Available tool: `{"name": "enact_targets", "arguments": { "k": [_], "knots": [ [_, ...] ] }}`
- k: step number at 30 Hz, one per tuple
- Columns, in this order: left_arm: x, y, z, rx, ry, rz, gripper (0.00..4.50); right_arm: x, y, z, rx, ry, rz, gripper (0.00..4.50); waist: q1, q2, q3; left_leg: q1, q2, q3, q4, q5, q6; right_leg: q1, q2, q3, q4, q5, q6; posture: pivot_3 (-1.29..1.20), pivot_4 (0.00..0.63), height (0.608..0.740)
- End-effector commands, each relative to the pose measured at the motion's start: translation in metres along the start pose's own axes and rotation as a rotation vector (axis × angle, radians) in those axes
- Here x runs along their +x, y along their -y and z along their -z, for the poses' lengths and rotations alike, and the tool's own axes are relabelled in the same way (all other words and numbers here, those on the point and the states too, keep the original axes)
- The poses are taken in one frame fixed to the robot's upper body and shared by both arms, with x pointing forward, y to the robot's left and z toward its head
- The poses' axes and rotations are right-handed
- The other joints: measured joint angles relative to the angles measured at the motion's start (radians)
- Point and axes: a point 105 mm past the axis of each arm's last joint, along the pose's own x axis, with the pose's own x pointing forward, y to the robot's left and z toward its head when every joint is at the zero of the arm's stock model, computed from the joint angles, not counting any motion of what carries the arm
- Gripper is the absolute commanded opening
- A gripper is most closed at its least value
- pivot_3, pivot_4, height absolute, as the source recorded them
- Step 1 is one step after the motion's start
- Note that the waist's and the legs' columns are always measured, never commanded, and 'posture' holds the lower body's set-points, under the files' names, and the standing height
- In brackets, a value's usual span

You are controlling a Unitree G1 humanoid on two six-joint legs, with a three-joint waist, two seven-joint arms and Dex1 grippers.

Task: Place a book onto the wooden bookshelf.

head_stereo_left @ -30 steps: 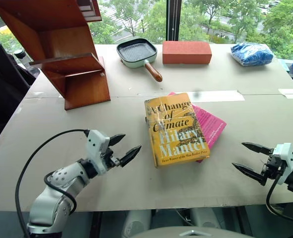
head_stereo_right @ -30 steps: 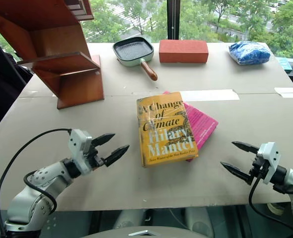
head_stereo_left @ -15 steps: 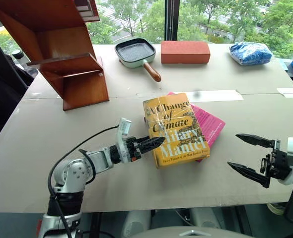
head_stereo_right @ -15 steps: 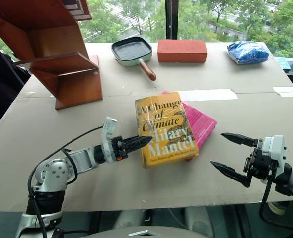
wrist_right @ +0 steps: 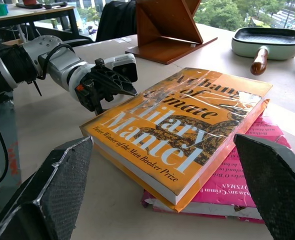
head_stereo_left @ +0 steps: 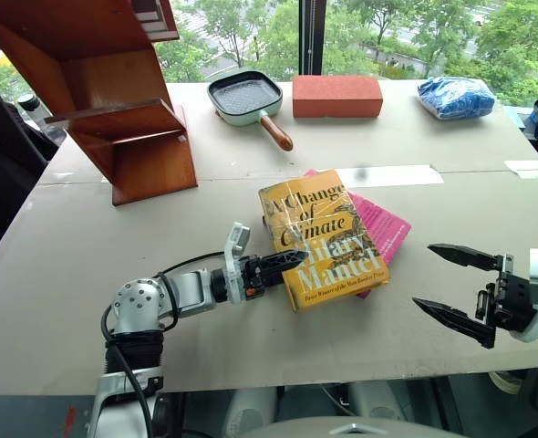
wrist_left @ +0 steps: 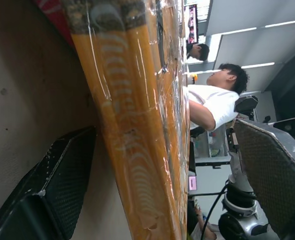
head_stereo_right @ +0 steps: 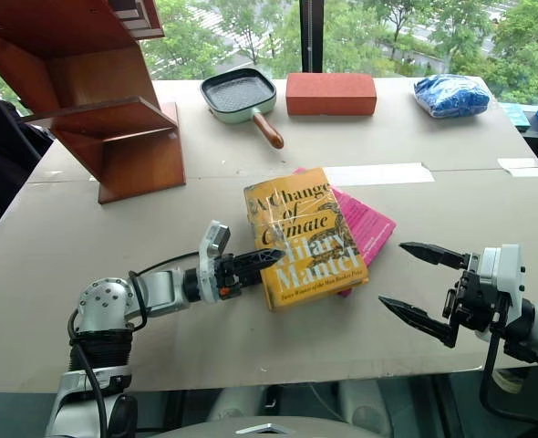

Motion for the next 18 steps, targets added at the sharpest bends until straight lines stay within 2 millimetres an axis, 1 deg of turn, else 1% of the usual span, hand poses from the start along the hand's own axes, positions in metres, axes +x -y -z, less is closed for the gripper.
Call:
{"name": "enact_targets", "arguments": {
  "k": [1, 2, 3, 4, 5, 6, 8, 9, 13, 15, 17, 18],
  "knots": [
    [-0.001, 0.004, 0.0, -0.029, 0.019, 0.031, 2.78, 0.001, 0.0, -0.013, -0.042, 0.024, -0.008, 4.5, 0.0, 0.0, 0.0, 0.0, 0.0, 0.0, 0.0, 0.0, 0.0, 0.0, 0.0, 0.0, 0.0, 0.0, -0.001, 0.0, 0.15, 0.74],
    [-0.001, 0.004, 0.0, -0.032, 0.026, 0.029, 2.22, 0.001, 0.001, -0.013, -0.039, 0.026, -0.005, 4.5, 0.001, 0.0, 0.0, 0.0, 0.0, 0.0, 0.0, 0.0, 0.0, 0.0, 0.0, 0.0, 0.0, 0.001, -0.002, 0.0, 0.15, 0.74],
    [-0.001, 0.005, -0.001, -0.031, 0.033, 0.027, 1.86, 0.001, 0.002, -0.013, -0.037, 0.02, -0.006, 4.5, 0.001, 0.0, 0.0, 0.0, 0.0, 0.0, 0.0, 0.0, 0.0, 0.0, 0.0, 0.0, 0.0, 0.001, -0.002, 0.0, 0.15, 0.74],
    [-0.001, 0.006, -0.002, -0.026, 0.04, 0.026, 1.36, 0.001, 0.002, -0.012, -0.037, 0.015, -0.008, 4.5, 0.001, 0.0, 0.0, 0.0, 0.0, 0.0, 0.0, 0.0, 0.0, 0.0, 0.0, 0.0, 0.0, 0.001, -0.002, 0.0, 0.15, 0.74],
    [-0.001, 0.007, -0.003, -0.023, 0.046, 0.024, 1.36, 0.001, 0.002, -0.012, -0.037, 0.012, -0.009, 4.5, 0.001, 0.0, 0.0, 0.0, 0.0, 0.0, 0.0, 0.0, 0.0, 0.0, 0.0, 0.0, 0.0, 0.001, -0.002, 0.0, 0.15, 0.74],
    [-0.001, 0.011, -0.006, -0.001, 0.061, 0.027, 0.69, 0.001, 0.003, -0.012, -0.037, 0.011, -0.008, 4.5, 0.002, 0.0, 0.0, 0.0, 0.0, 0.0, 0.0, 0.0, 0.0, 0.0, 0.0, 0.0, 0.0, 0.001, -0.003, 0.0, 0.15, 0.74],
    [0.0, 0.027, -0.014, 0.097, 0.086, 0.036, 0.14, 0.001, 0.006, -0.012, -0.047, 0.014, 0.001, 4.5, 0.001, 0.0, 0.0, 0.0, 0.0, 0.0, 0.0, 0.0, 0.0, 0.0, 0.0, 0.0, 0.0, 0.0, -0.005, 0.0, 0.15, 0.74],
    [0.001, 0.035, -0.017, 0.166, 0.09, 0.028, 0.06, 0.001, 0.008, -0.013, -0.05, 0.019, 0.007, 4.5, 0.001, 0.0, 0.0, 0.0, 0.0, 0.0, 0.0, 0.0, 0.0, 0.0, 0.0, 0.0, 0.0, 0.0, -0.005, 0.0, 0.15, 0.74],
    [0.006, 0.068, -0.04, 0.606, 0.144, -0.072, 0.06, 0.005, 0.022, -0.018, -0.074, 0.062, 0.066, 4.5, 0.002, -0.002, 0.001, -0.001, -0.002, 0.0, 0.0, 0.0, 0.0, 0.0, 0.0, 0.0, 0.0, 0.0, -0.007, 0.0, 0.15, 0.74],
    [0.006, 0.092, -0.054, 0.924, 0.162, -0.103, 0.06, 0.01, 0.033, -0.021, -0.084, 0.089, 0.12, 4.5, 0.003, -0.001, 0.001, -0.001, -0.003, 0.002, 0.0, 0.0, 0.0, 0.0, 0.0, 0.0, -0.001, 0.0, -0.007, 0.0, 0.15, 0.74],
    [0.004, 0.121, -0.073, 1.232, 0.204, -0.133, 0.06, 0.015, 0.044, -0.027, -0.085, 0.127, 0.152, 4.5, 0.004, -0.001, 0.001, -0.001, -0.003, 0.005, 0.0, 0.0, 0.0, 0.0, 0.0, 0.0, -0.001, 0.001, -0.007, 0.0, 0.15, 0.74],
    [0.003, 0.132, -0.082, 1.35, 0.225, -0.152, 0.06, 0.018, 0.047, -0.029, -0.08, 0.146, 0.157, 4.5, 0.003, -0.003, 0.002, -0.001, -0.003, 0.005, -0.001, 0.0, 0.0, 0.0, 0.0, 0.001, -0.002, 0.001, -0.007, 0.0, 0.15, 0.74]
  ]
}}
